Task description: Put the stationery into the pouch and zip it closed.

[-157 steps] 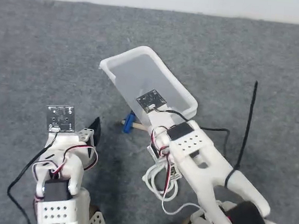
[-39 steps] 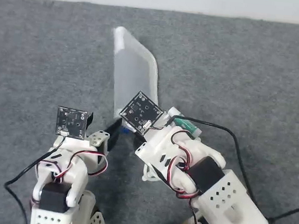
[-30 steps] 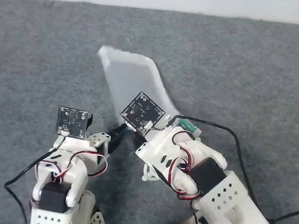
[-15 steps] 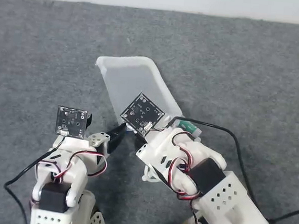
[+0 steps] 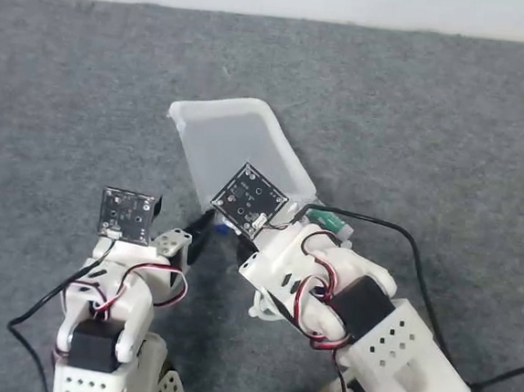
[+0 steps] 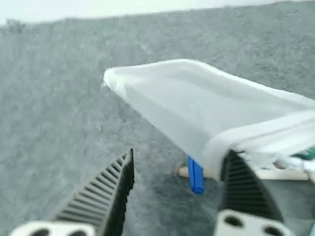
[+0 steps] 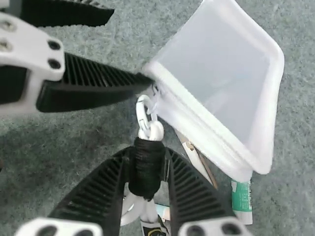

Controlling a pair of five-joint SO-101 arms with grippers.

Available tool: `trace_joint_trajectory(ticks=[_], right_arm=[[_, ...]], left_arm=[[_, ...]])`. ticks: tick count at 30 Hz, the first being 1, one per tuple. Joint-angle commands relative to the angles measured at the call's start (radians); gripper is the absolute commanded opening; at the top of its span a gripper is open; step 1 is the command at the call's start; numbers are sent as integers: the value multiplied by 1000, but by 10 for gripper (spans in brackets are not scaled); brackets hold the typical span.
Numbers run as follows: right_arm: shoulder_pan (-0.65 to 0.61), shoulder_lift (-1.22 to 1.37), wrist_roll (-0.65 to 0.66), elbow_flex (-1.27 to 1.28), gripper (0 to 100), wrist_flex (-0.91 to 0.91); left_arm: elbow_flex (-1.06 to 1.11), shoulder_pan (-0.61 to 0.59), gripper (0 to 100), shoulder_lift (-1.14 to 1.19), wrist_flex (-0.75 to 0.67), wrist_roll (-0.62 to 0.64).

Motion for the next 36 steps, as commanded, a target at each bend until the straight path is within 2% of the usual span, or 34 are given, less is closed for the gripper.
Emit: trace_joint_trajectory(ticks=[1, 5, 12, 22, 29, 36], right_arm=[[-10, -45, 17, -15, 6, 8], [-8, -45, 17, -15, 6, 8], [1, -45, 14, -5, 6, 8], [136, -45, 9, -5, 6, 7], [208, -45, 8, -6, 6, 7], [268, -45, 8, -11, 6, 8]], left_arm=[[2, -6, 207, -21, -35, -20], [-1, -2, 182, -21, -34, -20], [-27, -6, 81, -21, -29, -20], [-48, -8, 26, -21, -17, -21], [-76, -8, 23, -21, 21, -21], [-96, -127, 23, -21, 18, -14]])
